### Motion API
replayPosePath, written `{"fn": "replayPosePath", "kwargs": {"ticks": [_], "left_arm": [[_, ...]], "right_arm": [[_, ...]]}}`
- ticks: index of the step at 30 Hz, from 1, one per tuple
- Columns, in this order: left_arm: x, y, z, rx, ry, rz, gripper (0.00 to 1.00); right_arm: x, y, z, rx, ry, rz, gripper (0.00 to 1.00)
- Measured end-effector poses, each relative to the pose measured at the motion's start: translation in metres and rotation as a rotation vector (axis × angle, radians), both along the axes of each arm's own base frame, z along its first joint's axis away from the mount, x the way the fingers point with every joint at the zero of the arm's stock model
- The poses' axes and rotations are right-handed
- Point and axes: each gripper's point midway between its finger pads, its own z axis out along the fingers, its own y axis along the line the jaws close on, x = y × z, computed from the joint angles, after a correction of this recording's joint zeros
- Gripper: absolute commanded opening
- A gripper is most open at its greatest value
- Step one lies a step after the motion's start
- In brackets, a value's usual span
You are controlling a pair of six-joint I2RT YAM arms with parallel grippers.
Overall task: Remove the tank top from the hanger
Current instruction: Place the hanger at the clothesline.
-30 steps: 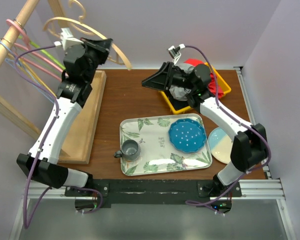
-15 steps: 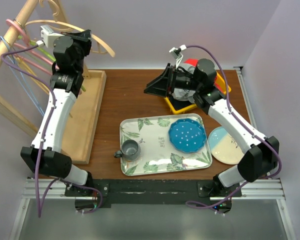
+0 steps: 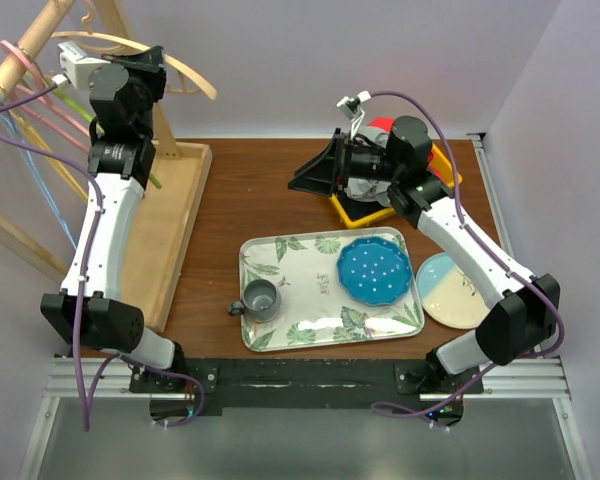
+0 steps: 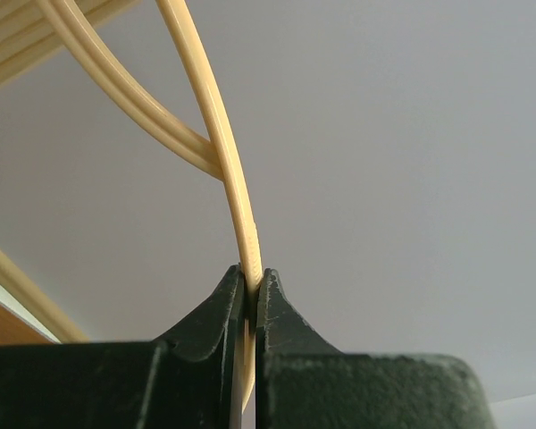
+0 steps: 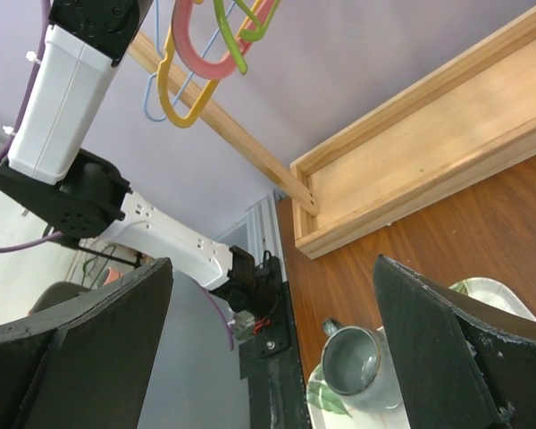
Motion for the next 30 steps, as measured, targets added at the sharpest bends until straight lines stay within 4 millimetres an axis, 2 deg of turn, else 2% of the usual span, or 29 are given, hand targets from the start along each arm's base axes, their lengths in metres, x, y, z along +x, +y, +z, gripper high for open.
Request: {"fn": "replayPosePath", "kwargs": {"ticks": [22,30], "left_arm": [[0.002,0.016,0.021,-0.156,-0.096,0.078,0.00],[0.006,0.034,0.012,-0.271,-0.078,0.143,0.00]], "right_arm": [[-0.001,-0.004,-0.012,-0.078,-0.029,-0.007,0.99],[-0.009,-0.010,-0.002,-0.087,-0.072,-0.009,0.99]]}}
